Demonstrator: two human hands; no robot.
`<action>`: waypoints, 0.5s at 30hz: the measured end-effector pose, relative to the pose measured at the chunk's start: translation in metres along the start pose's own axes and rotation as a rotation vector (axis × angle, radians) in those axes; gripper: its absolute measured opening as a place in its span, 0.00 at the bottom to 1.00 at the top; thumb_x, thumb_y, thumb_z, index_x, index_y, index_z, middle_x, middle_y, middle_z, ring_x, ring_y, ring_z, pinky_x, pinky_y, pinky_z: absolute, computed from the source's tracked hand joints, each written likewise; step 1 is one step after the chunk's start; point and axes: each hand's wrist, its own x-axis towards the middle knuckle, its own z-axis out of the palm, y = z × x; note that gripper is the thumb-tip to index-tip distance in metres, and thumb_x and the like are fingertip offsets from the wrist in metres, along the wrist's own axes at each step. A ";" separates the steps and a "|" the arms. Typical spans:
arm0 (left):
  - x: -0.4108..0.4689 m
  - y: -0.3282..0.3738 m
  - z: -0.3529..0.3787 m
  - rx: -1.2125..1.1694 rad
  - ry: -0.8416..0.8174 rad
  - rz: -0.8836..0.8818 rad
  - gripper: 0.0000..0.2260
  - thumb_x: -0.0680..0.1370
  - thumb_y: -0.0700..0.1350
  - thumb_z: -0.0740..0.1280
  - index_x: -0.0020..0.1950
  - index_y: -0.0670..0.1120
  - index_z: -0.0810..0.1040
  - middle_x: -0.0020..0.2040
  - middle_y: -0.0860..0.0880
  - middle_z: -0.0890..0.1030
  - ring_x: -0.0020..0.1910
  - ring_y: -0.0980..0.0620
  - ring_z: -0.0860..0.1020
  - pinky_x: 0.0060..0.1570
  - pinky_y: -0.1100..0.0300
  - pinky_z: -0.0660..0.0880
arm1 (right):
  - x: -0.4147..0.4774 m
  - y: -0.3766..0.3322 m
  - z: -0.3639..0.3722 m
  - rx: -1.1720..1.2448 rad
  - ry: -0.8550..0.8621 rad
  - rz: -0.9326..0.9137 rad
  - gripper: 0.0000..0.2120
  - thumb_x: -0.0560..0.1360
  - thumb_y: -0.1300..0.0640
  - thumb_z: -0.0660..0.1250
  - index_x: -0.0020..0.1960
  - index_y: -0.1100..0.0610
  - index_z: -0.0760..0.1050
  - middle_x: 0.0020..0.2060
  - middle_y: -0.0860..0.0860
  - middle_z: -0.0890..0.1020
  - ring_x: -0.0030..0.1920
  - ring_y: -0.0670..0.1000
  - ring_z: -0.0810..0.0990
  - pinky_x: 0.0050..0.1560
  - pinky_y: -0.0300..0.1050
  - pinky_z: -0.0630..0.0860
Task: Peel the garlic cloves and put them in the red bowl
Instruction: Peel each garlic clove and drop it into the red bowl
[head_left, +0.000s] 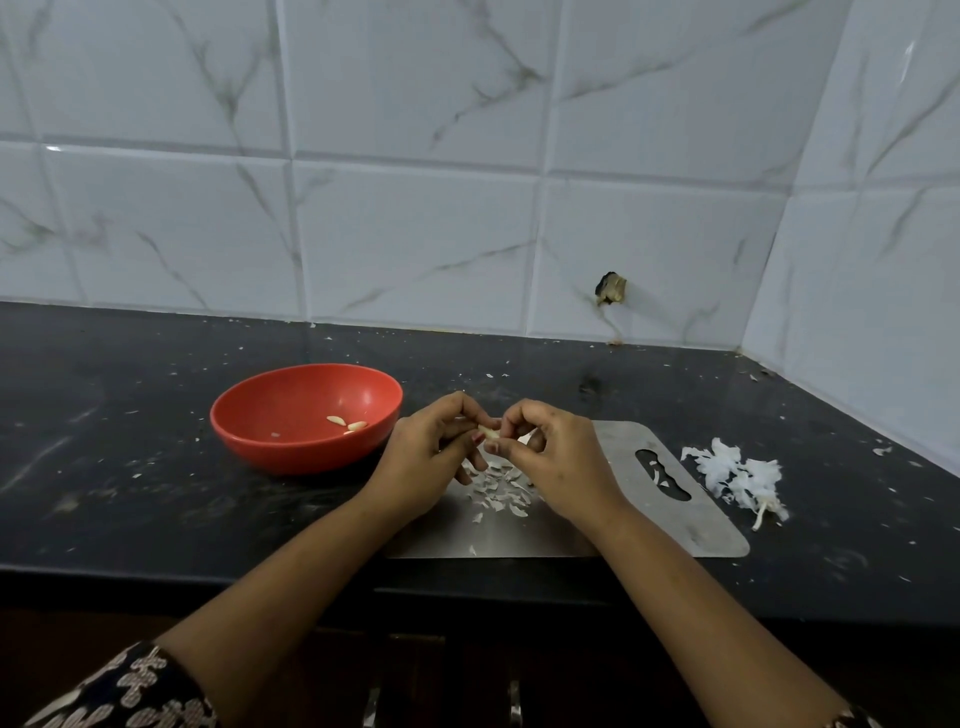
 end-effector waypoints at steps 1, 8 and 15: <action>0.000 0.000 0.000 -0.003 0.002 -0.001 0.04 0.79 0.34 0.64 0.50 0.42 0.77 0.41 0.49 0.83 0.37 0.49 0.82 0.34 0.60 0.78 | 0.000 0.000 0.000 0.002 -0.002 -0.010 0.08 0.72 0.53 0.74 0.39 0.51 0.75 0.30 0.38 0.77 0.24 0.43 0.71 0.28 0.36 0.67; 0.001 0.003 0.000 -0.033 0.025 -0.023 0.05 0.79 0.35 0.64 0.48 0.44 0.76 0.42 0.49 0.84 0.37 0.48 0.82 0.33 0.59 0.77 | 0.002 -0.001 0.001 0.064 0.007 0.005 0.08 0.75 0.54 0.71 0.39 0.50 0.74 0.34 0.47 0.78 0.29 0.49 0.73 0.32 0.46 0.73; 0.000 0.001 0.000 0.095 0.066 0.126 0.10 0.77 0.32 0.66 0.45 0.48 0.75 0.50 0.50 0.84 0.37 0.51 0.83 0.32 0.61 0.78 | 0.003 -0.004 0.002 0.177 -0.114 0.150 0.08 0.80 0.57 0.64 0.53 0.58 0.80 0.39 0.49 0.85 0.30 0.40 0.78 0.31 0.32 0.72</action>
